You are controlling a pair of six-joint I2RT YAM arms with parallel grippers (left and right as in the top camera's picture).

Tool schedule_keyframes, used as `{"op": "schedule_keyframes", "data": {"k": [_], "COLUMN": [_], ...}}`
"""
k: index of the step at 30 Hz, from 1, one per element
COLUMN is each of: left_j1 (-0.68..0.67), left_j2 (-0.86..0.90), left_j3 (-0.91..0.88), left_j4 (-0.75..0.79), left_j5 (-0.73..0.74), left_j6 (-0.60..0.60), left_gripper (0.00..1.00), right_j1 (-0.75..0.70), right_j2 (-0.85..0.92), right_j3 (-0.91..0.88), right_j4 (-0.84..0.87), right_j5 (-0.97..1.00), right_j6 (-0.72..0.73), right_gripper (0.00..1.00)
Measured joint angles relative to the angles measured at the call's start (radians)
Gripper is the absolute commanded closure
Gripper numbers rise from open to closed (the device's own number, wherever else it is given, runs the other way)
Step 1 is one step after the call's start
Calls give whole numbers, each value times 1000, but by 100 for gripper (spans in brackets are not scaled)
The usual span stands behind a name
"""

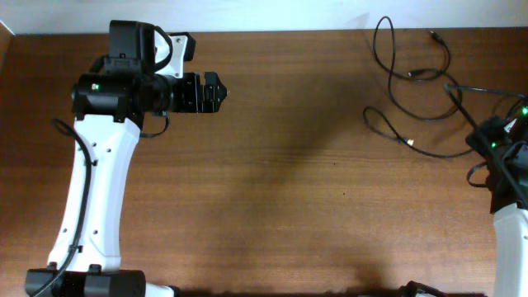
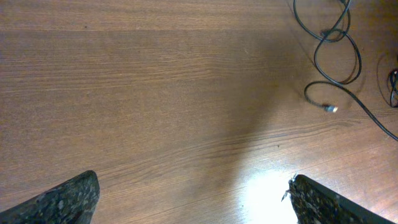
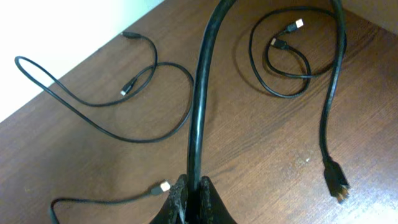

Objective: Untangle cables

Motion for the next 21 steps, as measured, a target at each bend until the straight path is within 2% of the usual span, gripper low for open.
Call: {"op": "schedule_keyframes", "data": {"k": [4,7,9,13,16,19,21], "left_j1": [0,0,0,0,0,0,0], "left_j2": [0,0,0,0,0,0,0], "left_j3": [0,0,0,0,0,0,0], "left_j4": [0,0,0,1,0,0,1], "left_j5": [0,0,0,0,0,0,0], "left_j6": [0,0,0,0,0,0,0], "left_gripper": [1,1,1,1,1,1,1], "right_j1": [-11,-58,-69,-69,-69,-69,-69], "right_j2": [2,6,0,-18,-18,41,140], "right_j3": [8,143,323,542,554,454,391], "right_j4": [-14,-102,-231,-505,-643,-661,-671], "right_j5": [141,273,325,355,357,380,475], "right_j6": [18,31,34,34,34,42,96], "right_gripper": [96,96,96,96,96,96,96]}}
